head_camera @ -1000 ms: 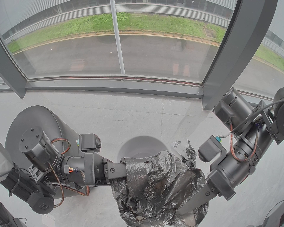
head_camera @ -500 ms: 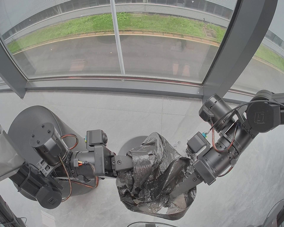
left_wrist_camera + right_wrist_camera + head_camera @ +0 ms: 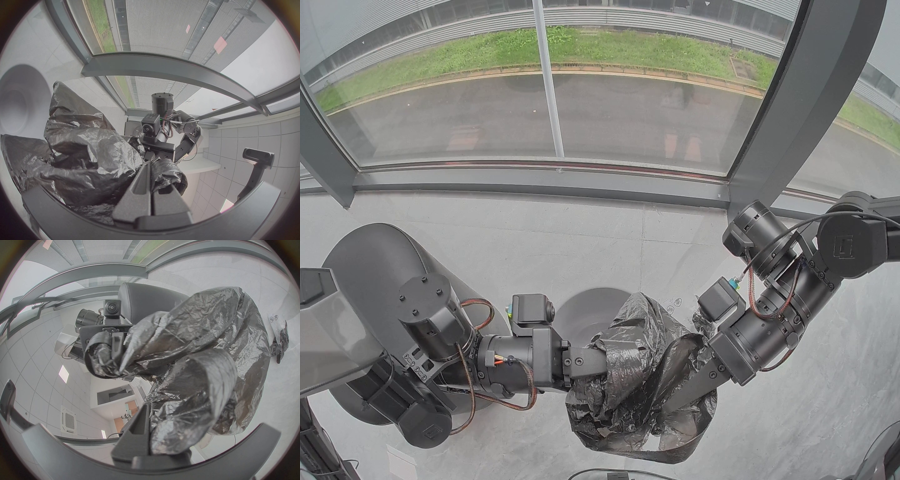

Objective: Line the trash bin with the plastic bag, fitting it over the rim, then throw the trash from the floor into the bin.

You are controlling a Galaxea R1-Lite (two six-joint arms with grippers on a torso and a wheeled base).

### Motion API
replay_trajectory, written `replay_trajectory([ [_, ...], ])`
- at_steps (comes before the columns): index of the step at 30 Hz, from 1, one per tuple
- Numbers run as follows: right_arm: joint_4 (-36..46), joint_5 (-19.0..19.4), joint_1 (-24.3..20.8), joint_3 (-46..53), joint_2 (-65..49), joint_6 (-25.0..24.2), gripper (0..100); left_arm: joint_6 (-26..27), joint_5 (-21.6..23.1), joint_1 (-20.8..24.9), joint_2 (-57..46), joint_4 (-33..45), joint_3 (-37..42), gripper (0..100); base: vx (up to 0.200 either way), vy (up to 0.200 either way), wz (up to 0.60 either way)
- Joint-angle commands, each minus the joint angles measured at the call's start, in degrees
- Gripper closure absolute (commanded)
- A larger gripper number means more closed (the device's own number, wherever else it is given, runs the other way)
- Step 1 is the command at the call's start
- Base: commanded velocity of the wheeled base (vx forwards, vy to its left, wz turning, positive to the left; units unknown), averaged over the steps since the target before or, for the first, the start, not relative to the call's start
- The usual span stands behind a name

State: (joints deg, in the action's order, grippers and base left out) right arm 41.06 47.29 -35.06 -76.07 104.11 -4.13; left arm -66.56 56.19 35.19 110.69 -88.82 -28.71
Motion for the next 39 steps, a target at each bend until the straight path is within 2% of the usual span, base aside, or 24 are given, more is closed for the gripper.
replay_trajectory([
  [1, -0.19, 0.17, 0.26, 0.57, 0.75, 0.18, 100, 0.12, -0.02, 0.23, 2.69, -0.04, 0.06, 100, 0.000, 0.000, 0.00],
  [5, -1.68, 0.17, 0.26, 0.57, 3.47, 1.76, 100, 0.20, -0.02, 0.05, 3.57, -0.04, -0.03, 100, 0.000, 0.000, 0.00],
  [15, -6.96, 0.17, -0.18, 0.31, 8.30, 1.50, 100, 0.29, -0.11, -2.41, 4.53, -0.04, 0.41, 100, 0.000, 0.000, 0.00],
  [26, -8.45, 0.35, 0.17, 0.04, 10.33, 1.50, 100, 0.38, -0.11, -3.03, 5.76, -0.04, -0.12, 100, 0.000, 0.000, 0.00],
  [39, -13.02, 1.14, 3.77, -0.40, 13.93, 1.14, 100, 0.38, -0.20, -5.58, 8.23, -0.04, -0.91, 100, 0.000, 0.000, 0.00],
])
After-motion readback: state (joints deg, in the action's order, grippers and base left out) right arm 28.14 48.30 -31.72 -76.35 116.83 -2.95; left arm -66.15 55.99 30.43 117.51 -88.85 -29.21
